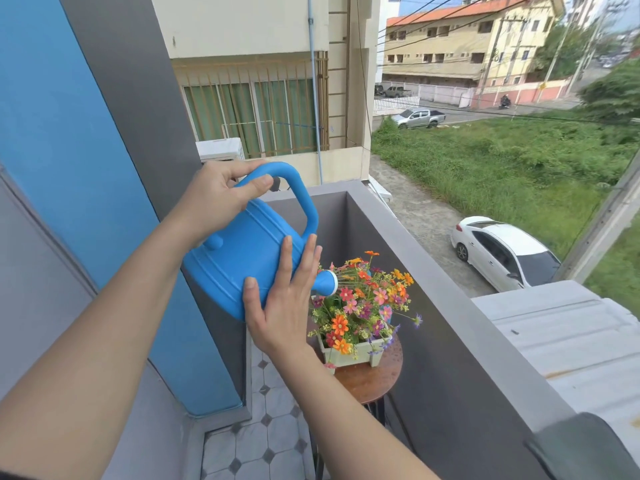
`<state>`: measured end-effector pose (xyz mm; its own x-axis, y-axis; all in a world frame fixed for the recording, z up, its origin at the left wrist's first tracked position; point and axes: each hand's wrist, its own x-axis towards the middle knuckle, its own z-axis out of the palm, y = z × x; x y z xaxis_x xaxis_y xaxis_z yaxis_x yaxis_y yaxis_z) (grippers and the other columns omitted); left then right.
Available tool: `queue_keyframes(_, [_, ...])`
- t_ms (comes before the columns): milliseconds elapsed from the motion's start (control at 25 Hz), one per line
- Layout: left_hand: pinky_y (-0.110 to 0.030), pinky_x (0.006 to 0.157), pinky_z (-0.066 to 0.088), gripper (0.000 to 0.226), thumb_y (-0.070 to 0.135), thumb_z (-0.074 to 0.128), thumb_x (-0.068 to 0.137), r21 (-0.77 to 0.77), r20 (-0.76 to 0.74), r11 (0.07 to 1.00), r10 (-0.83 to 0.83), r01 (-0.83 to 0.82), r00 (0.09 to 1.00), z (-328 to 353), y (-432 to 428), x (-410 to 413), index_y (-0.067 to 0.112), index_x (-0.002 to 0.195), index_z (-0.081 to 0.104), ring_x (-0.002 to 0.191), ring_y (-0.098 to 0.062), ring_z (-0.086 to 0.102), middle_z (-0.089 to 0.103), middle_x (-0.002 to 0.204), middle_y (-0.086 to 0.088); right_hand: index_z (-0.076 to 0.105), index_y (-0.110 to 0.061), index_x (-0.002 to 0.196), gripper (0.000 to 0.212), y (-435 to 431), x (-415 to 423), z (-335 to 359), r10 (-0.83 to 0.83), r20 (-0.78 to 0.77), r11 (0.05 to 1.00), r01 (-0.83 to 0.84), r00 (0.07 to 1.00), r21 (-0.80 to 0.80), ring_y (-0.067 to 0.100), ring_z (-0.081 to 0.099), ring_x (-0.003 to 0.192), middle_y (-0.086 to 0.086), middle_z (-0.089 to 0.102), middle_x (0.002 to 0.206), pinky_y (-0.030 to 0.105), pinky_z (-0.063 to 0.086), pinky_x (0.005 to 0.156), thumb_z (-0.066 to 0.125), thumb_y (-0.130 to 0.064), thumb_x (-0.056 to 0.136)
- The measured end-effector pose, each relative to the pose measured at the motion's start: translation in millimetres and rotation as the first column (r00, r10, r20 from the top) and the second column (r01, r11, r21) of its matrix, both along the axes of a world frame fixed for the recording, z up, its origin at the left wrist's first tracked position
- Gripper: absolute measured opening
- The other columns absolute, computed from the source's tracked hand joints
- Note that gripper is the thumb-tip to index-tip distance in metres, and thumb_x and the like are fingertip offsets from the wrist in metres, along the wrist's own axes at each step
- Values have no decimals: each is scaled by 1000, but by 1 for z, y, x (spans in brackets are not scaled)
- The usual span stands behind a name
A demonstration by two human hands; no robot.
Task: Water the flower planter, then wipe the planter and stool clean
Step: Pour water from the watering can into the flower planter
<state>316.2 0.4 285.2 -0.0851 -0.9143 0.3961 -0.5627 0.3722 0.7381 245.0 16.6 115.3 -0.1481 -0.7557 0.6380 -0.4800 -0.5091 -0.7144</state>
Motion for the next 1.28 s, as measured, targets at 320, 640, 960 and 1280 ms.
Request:
queue_keyframes(320, [-18, 39, 16, 17, 28, 57, 92, 103, -61, 990, -93, 99, 994, 4, -4, 3, 35, 101, 70, 39, -10, 18, 28, 45, 9, -8, -39, 149, 68, 18, 6, 5, -33, 45, 999, 33, 998, -6, 27, -19, 147, -11, -28, 156, 34, -11, 116, 24, -61, 93])
queue_keyframes(640, [-17, 36, 16, 24, 30, 59, 91, 51, -157, 998, -27, 36, 987, 9, -17, 5, 33, 114, 66, 41, -11, 18, 25, 46, 6, 5, -35, 146, 69, -5, -5, 21, -21, 27, 1000, 21, 999, 2, 22, -20, 147, -11, -16, 158, 32, -10, 116, 40, -48, 89])
queue_keyframes(960, [-14, 35, 18, 22, 27, 58, 92, 126, 2, 989, -81, 80, 997, 23, -6, 19, 31, 111, 68, 37, -7, 20, 32, 43, 10, -24, -48, 142, 69, 29, 28, 24, 60, 99, 993, -69, 993, 95, 21, -31, 143, -17, -41, 149, 25, -24, 110, 21, -62, 91])
queue_keyframes(1280, [-14, 35, 19, 25, 35, 61, 88, 94, -147, 994, -44, 59, 988, 19, -13, 18, 36, 112, 66, 39, -8, 21, 31, 42, 11, 2, -38, 147, 68, 14, 13, 32, -25, 108, 1000, 25, 994, 6, 26, -21, 147, -10, -18, 158, 39, -8, 117, 38, -47, 90])
